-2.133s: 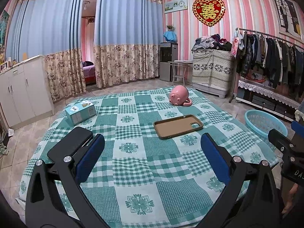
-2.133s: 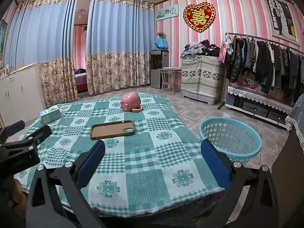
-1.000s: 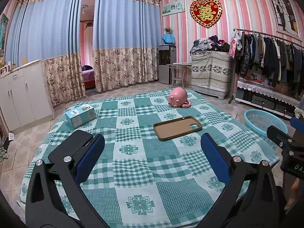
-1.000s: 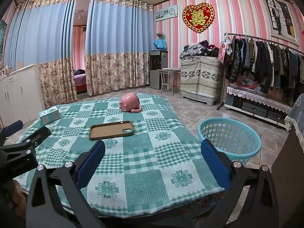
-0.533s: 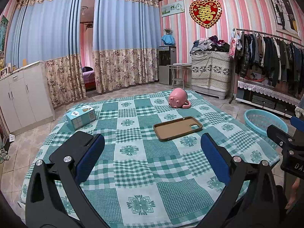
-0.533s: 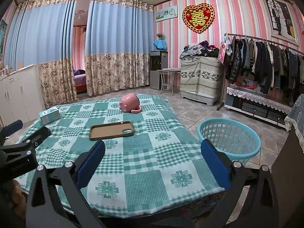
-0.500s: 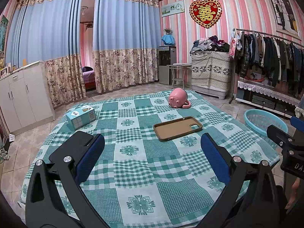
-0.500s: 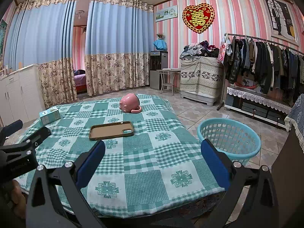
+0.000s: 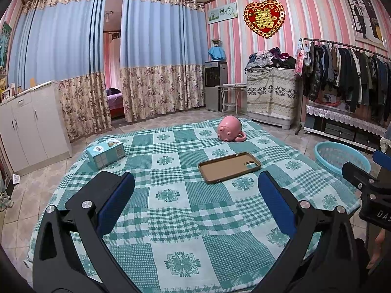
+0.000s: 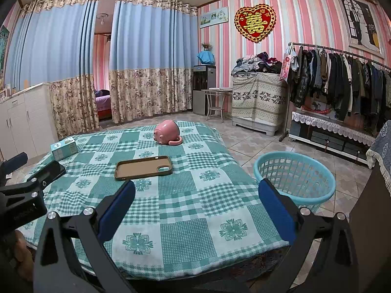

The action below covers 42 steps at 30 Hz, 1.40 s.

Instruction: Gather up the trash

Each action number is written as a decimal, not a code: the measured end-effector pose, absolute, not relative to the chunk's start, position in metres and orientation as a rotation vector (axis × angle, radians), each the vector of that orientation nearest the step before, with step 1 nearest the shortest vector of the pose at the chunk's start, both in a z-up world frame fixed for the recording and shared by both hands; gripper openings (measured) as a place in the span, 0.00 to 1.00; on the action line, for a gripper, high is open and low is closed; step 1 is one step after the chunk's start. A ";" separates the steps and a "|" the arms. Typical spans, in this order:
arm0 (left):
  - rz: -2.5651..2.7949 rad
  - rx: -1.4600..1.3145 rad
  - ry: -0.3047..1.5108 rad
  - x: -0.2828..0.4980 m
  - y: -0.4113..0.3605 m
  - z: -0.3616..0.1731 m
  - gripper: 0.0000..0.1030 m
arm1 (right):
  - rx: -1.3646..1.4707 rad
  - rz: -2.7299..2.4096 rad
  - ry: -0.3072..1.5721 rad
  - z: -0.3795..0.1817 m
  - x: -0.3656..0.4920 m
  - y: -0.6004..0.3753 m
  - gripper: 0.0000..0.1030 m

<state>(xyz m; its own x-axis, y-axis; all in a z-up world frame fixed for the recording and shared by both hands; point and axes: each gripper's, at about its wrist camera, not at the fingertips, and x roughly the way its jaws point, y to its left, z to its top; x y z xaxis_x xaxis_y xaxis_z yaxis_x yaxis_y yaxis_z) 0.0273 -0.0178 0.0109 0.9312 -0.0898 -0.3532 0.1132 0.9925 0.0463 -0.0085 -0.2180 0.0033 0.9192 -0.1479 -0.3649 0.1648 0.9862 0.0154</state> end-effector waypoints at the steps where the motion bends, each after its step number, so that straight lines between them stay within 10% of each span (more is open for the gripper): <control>1: -0.104 0.066 0.357 0.027 -0.018 0.011 0.95 | 0.046 -0.161 0.371 0.003 -0.009 -0.218 0.96; 42: -0.103 0.074 0.357 0.024 -0.021 0.007 0.95 | 0.046 -0.164 0.366 0.003 -0.008 -0.217 0.96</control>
